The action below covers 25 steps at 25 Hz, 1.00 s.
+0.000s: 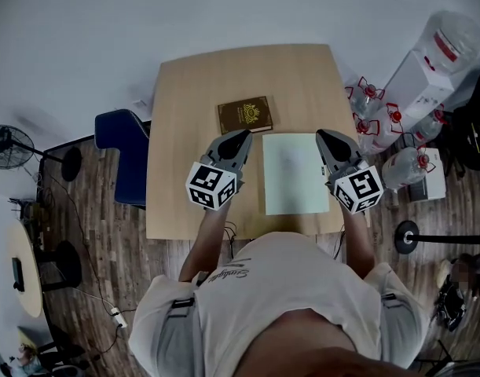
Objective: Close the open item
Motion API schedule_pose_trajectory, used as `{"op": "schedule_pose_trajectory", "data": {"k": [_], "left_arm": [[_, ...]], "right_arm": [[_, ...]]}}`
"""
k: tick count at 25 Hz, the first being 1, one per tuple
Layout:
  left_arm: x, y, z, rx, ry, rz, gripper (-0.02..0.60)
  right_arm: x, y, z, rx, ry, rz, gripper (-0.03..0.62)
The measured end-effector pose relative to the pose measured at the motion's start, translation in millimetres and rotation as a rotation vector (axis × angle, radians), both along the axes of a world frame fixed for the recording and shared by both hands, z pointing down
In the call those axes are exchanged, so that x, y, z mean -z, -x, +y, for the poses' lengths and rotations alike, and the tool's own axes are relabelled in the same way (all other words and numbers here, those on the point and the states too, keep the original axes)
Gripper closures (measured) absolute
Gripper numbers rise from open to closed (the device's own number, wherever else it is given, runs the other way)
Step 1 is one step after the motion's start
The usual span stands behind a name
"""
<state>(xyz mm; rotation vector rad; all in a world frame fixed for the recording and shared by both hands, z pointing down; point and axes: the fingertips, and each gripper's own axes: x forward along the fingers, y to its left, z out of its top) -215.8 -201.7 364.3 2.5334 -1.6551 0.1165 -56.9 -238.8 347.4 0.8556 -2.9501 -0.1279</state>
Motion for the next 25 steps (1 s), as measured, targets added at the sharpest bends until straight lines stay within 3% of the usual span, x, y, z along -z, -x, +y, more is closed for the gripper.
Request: {"op": "schedule_pose_trajectory", "data": {"k": [16, 25], "left_arm": [[-3.3, 0.6, -0.7, -0.008, 0.012, -0.008, 0.565], [-15.8, -5.3, -0.2, 0.007, 0.03, 0.045, 0.565]], "right_arm": [[-8.5, -2.0, 1.2, 0.005, 0.023, -0.008, 0.599], [-16.2, -10.9, 2.3, 0.015, 0.041, 0.043, 0.599]]}}
